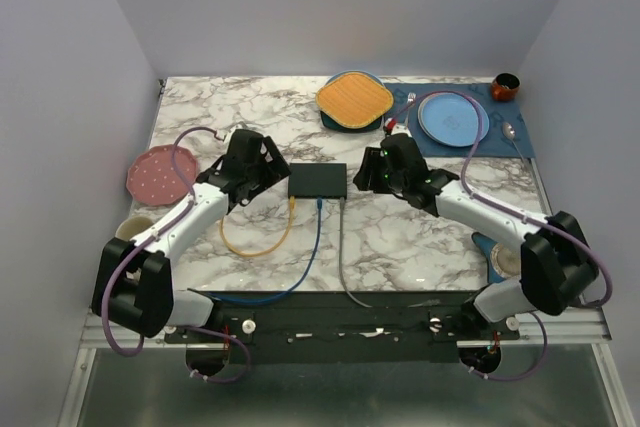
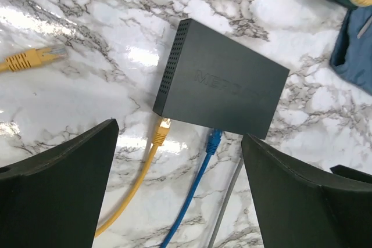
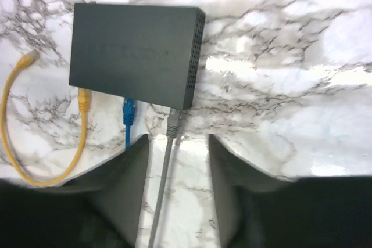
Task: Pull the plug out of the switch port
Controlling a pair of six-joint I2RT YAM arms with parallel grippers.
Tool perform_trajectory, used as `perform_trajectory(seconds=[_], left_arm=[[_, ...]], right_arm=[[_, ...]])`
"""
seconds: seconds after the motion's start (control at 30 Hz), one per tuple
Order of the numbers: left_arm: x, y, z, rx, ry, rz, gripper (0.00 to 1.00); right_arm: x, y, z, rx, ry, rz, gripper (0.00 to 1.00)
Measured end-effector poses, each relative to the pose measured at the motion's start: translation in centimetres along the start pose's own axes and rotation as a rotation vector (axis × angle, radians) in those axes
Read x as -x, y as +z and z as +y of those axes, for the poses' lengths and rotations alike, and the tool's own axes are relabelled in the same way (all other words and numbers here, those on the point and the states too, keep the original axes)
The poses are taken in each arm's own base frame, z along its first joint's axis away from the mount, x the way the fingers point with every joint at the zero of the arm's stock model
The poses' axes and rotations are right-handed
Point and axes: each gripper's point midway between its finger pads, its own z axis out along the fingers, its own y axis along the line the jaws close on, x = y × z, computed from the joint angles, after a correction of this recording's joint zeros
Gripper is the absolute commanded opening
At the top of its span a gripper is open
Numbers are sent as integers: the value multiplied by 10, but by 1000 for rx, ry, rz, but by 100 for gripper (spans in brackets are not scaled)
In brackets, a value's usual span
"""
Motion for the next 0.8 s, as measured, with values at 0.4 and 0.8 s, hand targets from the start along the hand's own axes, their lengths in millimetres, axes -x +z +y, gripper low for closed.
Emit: perform_trajectory(seconds=[0.4,0.8], left_arm=[[8,-3,-8,-49,20,-45,99],[8,-12,-39,-338,-49,-93,99]], right_arm=[[8,-39,-20,-61,-67,-178,100],[12,-44,-22,-27,-36,-279,100]])
